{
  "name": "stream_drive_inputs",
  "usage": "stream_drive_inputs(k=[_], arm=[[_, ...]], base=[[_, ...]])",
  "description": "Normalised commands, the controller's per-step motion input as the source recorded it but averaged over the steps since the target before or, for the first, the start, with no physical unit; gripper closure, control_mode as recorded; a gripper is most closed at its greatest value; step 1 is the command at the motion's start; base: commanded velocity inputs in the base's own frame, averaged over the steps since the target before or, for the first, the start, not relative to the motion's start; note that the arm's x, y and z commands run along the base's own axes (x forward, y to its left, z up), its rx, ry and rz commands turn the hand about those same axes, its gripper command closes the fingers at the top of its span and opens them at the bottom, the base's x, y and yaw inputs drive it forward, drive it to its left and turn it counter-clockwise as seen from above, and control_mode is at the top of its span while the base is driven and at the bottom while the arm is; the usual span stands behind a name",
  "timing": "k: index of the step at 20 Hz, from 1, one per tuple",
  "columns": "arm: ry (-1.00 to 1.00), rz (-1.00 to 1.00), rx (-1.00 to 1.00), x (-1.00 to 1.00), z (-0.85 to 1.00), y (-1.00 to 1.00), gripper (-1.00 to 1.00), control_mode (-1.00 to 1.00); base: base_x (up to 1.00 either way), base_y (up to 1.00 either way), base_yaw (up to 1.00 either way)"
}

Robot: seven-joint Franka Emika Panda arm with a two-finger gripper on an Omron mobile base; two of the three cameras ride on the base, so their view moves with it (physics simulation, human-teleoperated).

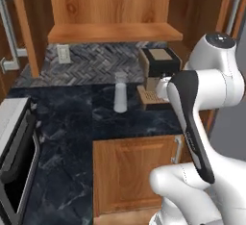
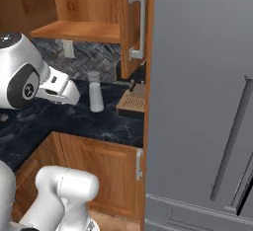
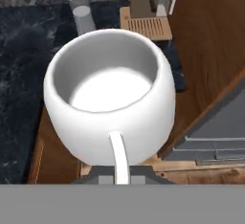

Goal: There is a tray on the dining counter. Grab the cup, mug, and pitcher and place them on the tray. The pitcher may be placed next to the tray if it cannot fit the tray.

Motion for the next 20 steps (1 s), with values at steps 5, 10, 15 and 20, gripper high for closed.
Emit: stream_drive_inputs(k=[5,10,15,20], arm=[[0.0,0.0,0.0,0.0,0.0,0.0,1.0,1.0],[0.0,0.0,0.0,0.0,0.0,0.0,1.0,1.0],[0.0,0.0,0.0,0.0,0.0,0.0,1.0,1.0],[0.0,0.0,0.0,0.0,0.0,0.0,1.0,1.0]], base=[[-0.5,-0.76,0.0],[-0.26,-0.89,-0.06],[-0.23,-1.0,-0.36],[-0.54,-0.96,-0.52]])
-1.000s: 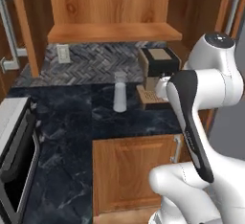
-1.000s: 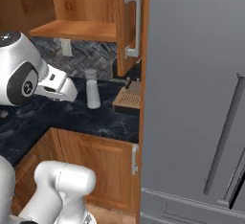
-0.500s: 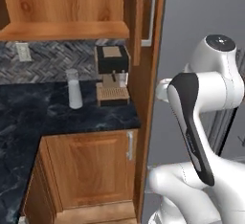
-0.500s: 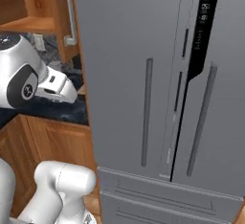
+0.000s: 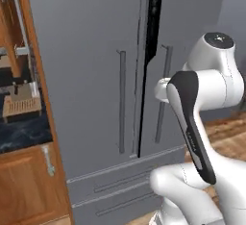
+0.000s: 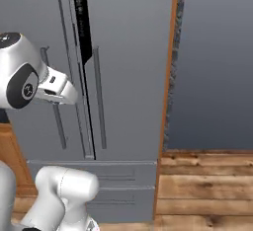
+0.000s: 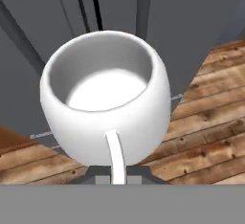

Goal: There is a tray on the dining counter. Grab the cup, mug, and pitcher and place them on the tray. The pitcher may be placed next to the tray if it cannot fit the tray.

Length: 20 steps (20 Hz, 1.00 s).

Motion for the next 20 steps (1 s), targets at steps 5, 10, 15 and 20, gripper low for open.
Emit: stream_drive_inputs(k=[5,10,15,20], arm=[[0.0,0.0,0.0,0.0,0.0,0.0,1.0,1.0],[0.0,0.0,0.0,0.0,0.0,0.0,1.0,1.0],[0.0,0.0,0.0,0.0,0.0,0.0,1.0,1.0],[0.0,0.0,0.0,0.0,0.0,0.0,1.0,1.0]], base=[[-0.49,-0.86,-0.58],[-0.4,-0.88,-0.6],[-0.15,-0.97,-0.64],[0.01,-0.86,-0.65]])
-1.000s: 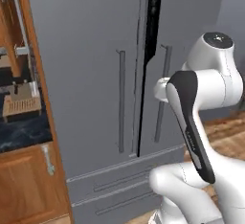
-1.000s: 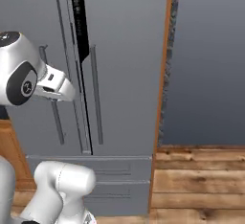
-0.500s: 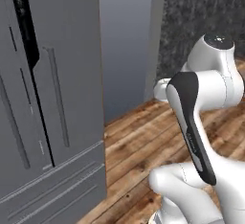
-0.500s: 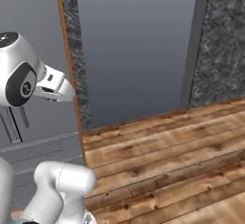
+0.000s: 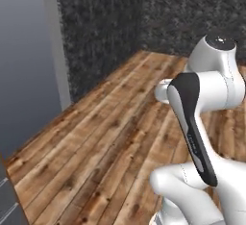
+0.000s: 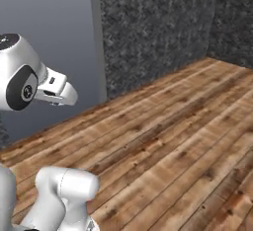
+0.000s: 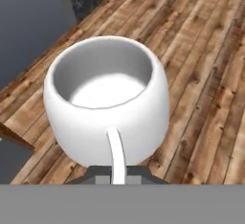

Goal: There is a tray on the dining counter. Grab the cup, mug, and pitcher and place them on the tray. The pitcher may be placed next to the tray if it cannot fit the tray.

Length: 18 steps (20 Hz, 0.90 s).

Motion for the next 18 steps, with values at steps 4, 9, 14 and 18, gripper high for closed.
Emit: stream_drive_inputs(k=[4,9,14,18], arm=[[0.0,0.0,0.0,0.0,0.0,0.0,1.0,1.0],[0.0,0.0,0.0,0.0,0.0,0.0,1.0,1.0],[0.0,0.0,0.0,0.0,0.0,0.0,1.0,1.0],[0.0,0.0,0.0,0.0,0.0,0.0,1.0,1.0]], base=[[0.29,-0.62,-0.59],[0.61,-0.45,-0.53],[0.93,-0.14,-0.47],[1.0,0.01,-0.37]])
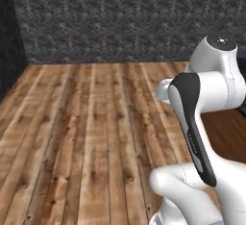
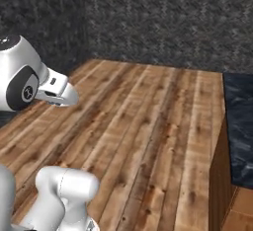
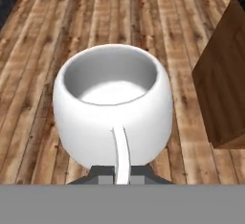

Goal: There is a tray on the dining counter. Grab the cup, mug, and pitcher and place them on the tray. The pitcher may be placed next to the tray if it cannot fit the tray.

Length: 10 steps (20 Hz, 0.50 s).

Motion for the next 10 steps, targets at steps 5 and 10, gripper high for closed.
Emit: stream_drive_inputs(k=[5,10], arm=[[0.0,0.0,0.0,0.0,0.0,0.0,1.0,1.0],[0.0,0.0,0.0,0.0,0.0,0.0,1.0,1.0]], base=[[1.0,0.14,-0.33],[1.0,0.27,-0.33]])
